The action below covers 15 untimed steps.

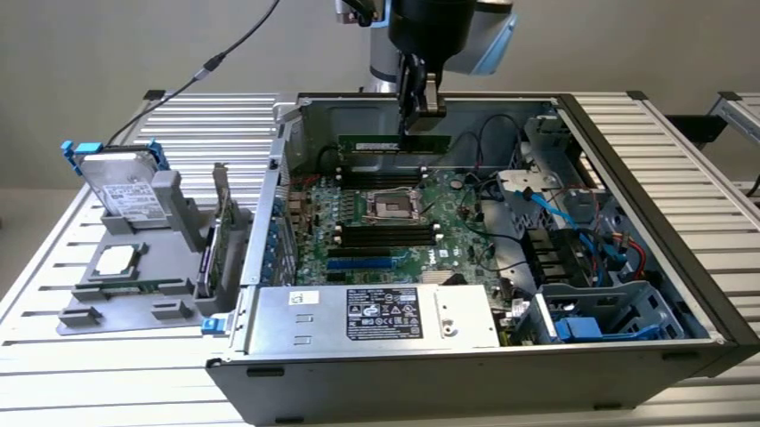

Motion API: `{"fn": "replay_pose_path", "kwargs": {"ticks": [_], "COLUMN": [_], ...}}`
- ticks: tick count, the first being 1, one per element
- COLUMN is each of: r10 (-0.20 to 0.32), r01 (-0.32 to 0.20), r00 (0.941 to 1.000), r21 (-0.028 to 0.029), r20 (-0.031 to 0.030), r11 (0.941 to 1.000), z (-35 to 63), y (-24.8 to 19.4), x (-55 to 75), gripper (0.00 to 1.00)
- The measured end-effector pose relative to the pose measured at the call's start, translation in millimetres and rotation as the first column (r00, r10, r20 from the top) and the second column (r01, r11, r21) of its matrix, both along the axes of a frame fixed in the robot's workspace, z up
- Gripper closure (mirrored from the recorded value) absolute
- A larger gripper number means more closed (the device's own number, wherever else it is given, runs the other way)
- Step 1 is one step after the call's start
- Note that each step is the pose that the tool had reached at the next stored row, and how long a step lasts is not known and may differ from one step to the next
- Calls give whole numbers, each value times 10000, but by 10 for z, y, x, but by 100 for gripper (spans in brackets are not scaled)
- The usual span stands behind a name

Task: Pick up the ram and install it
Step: 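Insert the ram into the slot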

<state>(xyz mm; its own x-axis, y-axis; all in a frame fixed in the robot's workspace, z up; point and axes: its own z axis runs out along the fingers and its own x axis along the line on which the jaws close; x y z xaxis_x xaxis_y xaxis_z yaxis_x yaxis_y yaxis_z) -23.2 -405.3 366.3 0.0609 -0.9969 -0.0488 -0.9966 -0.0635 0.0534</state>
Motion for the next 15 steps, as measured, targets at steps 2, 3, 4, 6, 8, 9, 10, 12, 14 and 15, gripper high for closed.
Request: {"fn": "replay_pose_path", "kwargs": {"ticks": [2,3,4,6,8,9,10,12,14,15], "r10": [0,0,0,0,-1,-2,0,-1,-1,-1], "r01": [0,0,0,0,1,2,0,1,1,1], "r00": [10000,10000,10000,10000,10000,10000,10000,10000,10000,10000], "r21": [0,1,0,-1,0,0,0,0,0,0], "r20": [0,0,0,3,40,65,84,93,97,98], "r11": [10000,10000,10000,10000,10000,10000,10000,10000,10000,10000], "z": [0,0,0,-2,-16,-27,-43,-80,-117,-134], "y": [0,0,0,0,0,0,0,0,0,0], "x": [0,0,0,1,0,-1,-1,-7,-11,-11], "gripper": [86,86,86,86,86,86,86,86,86,86]}}
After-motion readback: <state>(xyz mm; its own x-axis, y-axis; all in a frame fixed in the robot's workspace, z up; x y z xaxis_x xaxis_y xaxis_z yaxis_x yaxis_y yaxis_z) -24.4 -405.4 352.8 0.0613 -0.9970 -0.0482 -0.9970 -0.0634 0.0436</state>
